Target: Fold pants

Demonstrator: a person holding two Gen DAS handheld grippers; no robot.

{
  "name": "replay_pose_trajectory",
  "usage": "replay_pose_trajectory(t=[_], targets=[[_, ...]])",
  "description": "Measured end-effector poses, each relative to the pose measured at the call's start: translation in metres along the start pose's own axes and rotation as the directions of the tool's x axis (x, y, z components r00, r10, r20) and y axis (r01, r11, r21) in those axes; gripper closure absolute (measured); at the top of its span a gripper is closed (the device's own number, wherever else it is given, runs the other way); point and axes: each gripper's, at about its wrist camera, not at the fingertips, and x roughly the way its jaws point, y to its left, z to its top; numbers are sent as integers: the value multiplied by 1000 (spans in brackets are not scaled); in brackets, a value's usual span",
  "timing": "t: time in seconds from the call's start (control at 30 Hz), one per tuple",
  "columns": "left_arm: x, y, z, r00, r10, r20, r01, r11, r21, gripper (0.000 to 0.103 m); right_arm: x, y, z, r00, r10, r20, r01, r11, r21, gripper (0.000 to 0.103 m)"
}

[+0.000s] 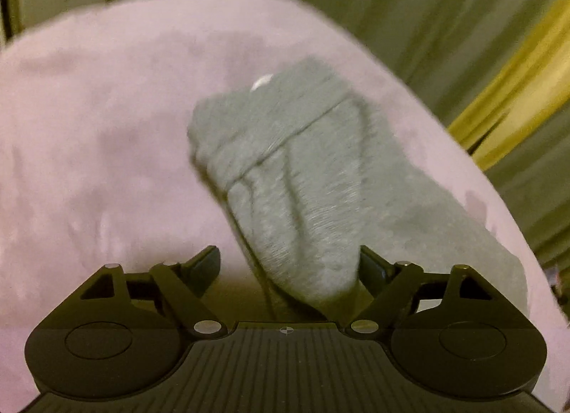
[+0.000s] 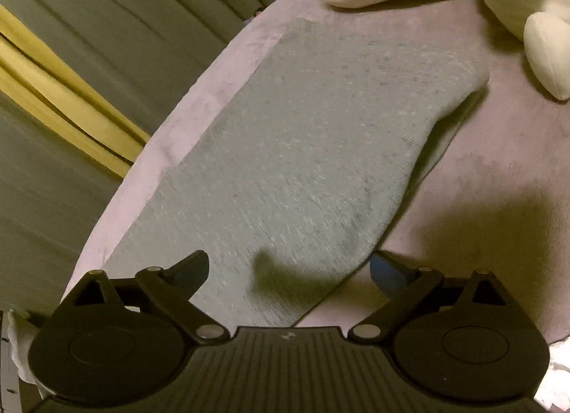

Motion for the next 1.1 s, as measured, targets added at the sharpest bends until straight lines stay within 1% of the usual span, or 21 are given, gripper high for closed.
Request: replay_pose_trajectory(t=[0.03,0.07,0.1,0.13,0.17,0.23,0.3,0.33,0.37,0.4,0.43,0.47,0.5,0.53,0.63,0.73,0.83,0.9,0.93,1.0,1.1], targets=[[6,4,1,1000,-15,-11,15,999,-37,23,-2,-1,-1,1000,-5,2,5,1000,6,6],[11,5,2,999,-28,-17,27,998,-60,32,-2,-4,0,1000,-7,1,7,1000,14,6],[14,6,4,999,-47,-13,46,997,-67,44,-1,-1,-4,1000,-8,0,8,1000,19,6],[15,5,8,998,-69,-13,68,996,-61,62,-4,-1,-7,1000,-7,-1,7,1000,23,6],[15,3,12,998,-66,-9,65,997,-50,75,-4,-2,-7,1000,-7,1,7,1000,24,6],[7,0,19,995,-92,33,92,995,-25,81,-6,-1,-10,1000,-11,-1,11,1000,19,6],[1,-1,20,991,-116,72,115,993,15,81,-4,2,-10,1000,-12,-2,12,1000,21,6],[0,-2,19,991,-108,73,105,993,44,80,-2,1,-10,1000,-11,-3,11,1000,24,5],[1,-4,19,995,-80,65,75,994,74,67,-1,0,-10,1000,-9,-4,9,1000,29,5],[4,-6,17,998,-22,54,17,996,91,56,0,-1,-9,1000,-6,-6,6,999,33,5],[2,-5,16,997,35,64,-40,996,80,33,0,-2,-9,1000,-1,-6,1,999,38,5],[-2,-3,16,992,79,93,-84,995,53,18,0,-4,-8,1000,4,-6,-3,999,43,5],[-9,2,14,988,93,126,-96,995,15,13,0,-6,-8,1000,11,-5,-10,999,49,5],[-15,7,13,986,90,140,-87,996,-28,10,0,-7,-9,1000,15,-5,-14,998,53,4],[-30,18,1,990,13,141,1,995,-104,8,3,-9,-7,1000,20,-16,-19,998,58,4],[-40,17,-22,991,-54,124,67,992,-106,7,5,-8,-6,999,16,-28,-15,998,54,4],[-37,5,-50,989,-135,53,138,988,-65,6,7,-10,-4,999,24,-31,-21,997,72,4],[-30,1,-60,981,-190,-29,187,978,-89,6,7,-13,-3,999,36,-28,-33,995,94,4],[-28,0,-64,976,-214,-46,208,972,-108,6,7,-16,-2,999,45,-25,-42,993,108,4],[-26,-3,-64,978,-207,-38,203,974,-99,6,7,-21,-2,998,66,-18,-63,988,139,4],[-22,-4,-63,988,-153,-14,151,984,-92,6,6,-30,-1,994,107,-1,-105,976,193,4]])
